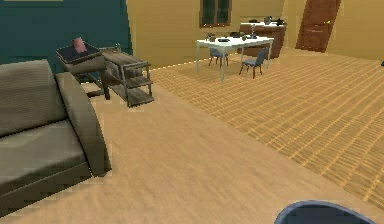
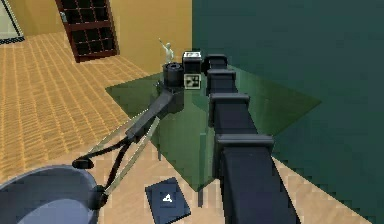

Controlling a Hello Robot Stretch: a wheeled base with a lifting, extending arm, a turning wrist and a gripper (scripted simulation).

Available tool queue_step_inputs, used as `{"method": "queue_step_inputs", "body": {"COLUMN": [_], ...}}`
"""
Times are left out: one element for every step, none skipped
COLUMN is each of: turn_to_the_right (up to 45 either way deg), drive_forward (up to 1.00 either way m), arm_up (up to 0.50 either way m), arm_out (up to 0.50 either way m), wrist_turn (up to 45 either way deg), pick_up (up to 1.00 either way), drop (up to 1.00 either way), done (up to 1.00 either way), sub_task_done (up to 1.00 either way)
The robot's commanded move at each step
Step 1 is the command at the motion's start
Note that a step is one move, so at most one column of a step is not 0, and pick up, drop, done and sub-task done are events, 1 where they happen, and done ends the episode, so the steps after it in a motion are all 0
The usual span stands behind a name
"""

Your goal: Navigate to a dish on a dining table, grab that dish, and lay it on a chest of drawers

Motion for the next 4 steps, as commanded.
{"method": "queue_step_inputs", "body": {"turn_to_the_right": [0.0,45.0,3.0,0.0], "drive_forward": [0.00,0.00,0.00,1.00], "arm_up": [0.00,0.00,0.00,0.00], "arm_out": [-0.26,0.00,0.00,0.00], "wrist_turn": [0.0,0.0,0.0,0.0], "pick_up": [0.00,0.00,0.00,0.00], "drop": [0.00,0.00,0.00,0.00], "done": [0.00,0.00,0.00,0.00], "sub_task_done": [0.00,0.00,0.00,0.00]}}
